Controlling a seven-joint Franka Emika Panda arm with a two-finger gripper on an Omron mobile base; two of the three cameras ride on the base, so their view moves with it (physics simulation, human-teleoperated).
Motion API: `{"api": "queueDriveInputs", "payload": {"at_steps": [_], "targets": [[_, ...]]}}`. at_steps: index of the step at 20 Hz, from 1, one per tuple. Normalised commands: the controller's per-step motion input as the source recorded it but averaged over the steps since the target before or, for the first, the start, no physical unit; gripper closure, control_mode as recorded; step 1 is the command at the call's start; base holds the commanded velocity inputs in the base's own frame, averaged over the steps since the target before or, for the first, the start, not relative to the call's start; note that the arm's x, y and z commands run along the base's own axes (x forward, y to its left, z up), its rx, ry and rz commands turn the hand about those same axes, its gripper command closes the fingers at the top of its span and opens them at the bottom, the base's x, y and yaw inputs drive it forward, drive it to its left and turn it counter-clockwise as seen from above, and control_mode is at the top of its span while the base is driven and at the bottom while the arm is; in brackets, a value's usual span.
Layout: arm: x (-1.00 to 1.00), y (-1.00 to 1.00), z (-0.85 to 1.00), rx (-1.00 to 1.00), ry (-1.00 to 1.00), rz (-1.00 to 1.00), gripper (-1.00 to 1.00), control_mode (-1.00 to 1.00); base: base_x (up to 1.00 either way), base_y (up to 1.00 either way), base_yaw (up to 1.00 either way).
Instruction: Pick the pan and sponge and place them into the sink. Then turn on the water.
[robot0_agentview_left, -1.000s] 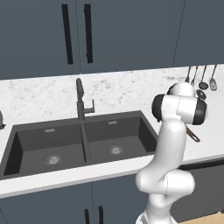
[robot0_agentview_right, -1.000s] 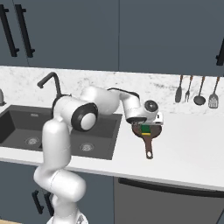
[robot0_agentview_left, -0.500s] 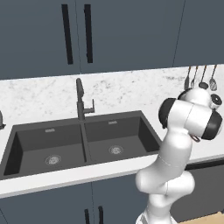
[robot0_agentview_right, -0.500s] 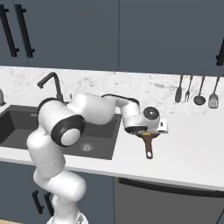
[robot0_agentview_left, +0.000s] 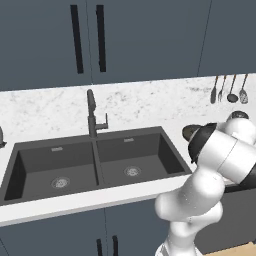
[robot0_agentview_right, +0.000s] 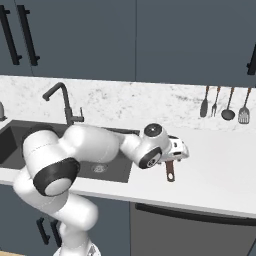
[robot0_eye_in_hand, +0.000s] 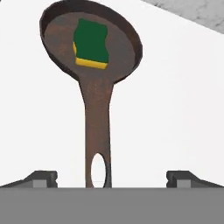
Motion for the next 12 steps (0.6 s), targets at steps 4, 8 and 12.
{"api": "queueDriveInputs", "payload": {"at_steps": [4,8,12], "targets": [[-0.33,0.07,0.00,-0.10,0.21,-0.01,-1.00,-1.00,0.00,0.00,0.00],[-0.11,0.21,0.19,0.00,0.14,0.00,-1.00,-1.00,0.00,0.00,0.00],[-0.11,0.07,0.07,0.00,0.18,0.00,-1.00,-1.00,0.00,0.00,0.00]]}}
